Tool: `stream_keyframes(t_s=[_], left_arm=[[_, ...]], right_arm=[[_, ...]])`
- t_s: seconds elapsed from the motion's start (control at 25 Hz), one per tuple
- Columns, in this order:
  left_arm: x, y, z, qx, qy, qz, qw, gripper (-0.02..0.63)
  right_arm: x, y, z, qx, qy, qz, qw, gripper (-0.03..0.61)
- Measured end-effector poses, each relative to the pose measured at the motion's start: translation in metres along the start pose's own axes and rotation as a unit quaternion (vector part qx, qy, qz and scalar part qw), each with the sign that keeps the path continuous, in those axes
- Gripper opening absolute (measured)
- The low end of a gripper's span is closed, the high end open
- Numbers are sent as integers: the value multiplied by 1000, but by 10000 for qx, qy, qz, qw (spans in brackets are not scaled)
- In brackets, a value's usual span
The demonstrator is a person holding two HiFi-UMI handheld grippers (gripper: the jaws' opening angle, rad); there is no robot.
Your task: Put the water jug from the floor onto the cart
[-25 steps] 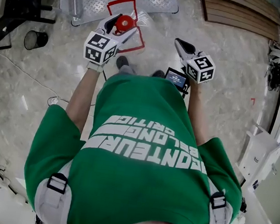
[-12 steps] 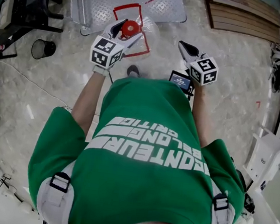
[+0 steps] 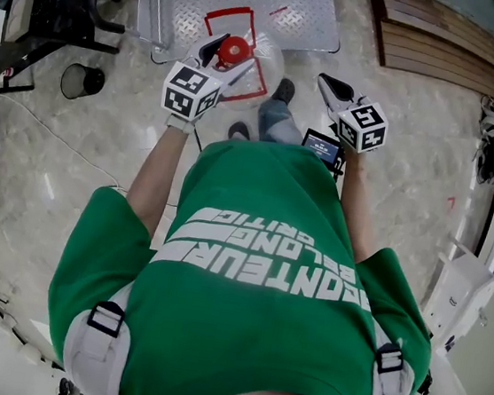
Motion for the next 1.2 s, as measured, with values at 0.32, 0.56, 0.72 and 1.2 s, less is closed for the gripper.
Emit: stream_keyframes(t_s=[0.32,0.56,0.72,1.2], left_arm=[[-24,9,36,223,248,61,9994,337],[-47,24,65,349,467,167,9982,337],[-62,38,80,371,654,165,9970,337],[-109,70,110,521,1155,223,9917,337]], right_arm=[[-57,28,-42,128,462,43,9988,-9],[-107,61,-79,211,891,98,9958,-9],[-130,79,-104,282,1104,112,9934,-8],[-167,101,-181,244,1516,149,9880,-9]])
Point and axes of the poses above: the fingertips, and each gripper's own axes: x backward along the fingers, z to its left, y out of its top, the point moved 9 cm from there along x, backward along the fingers, and after that the axes turned 5 degrees about -y, right-handed, at the moved point
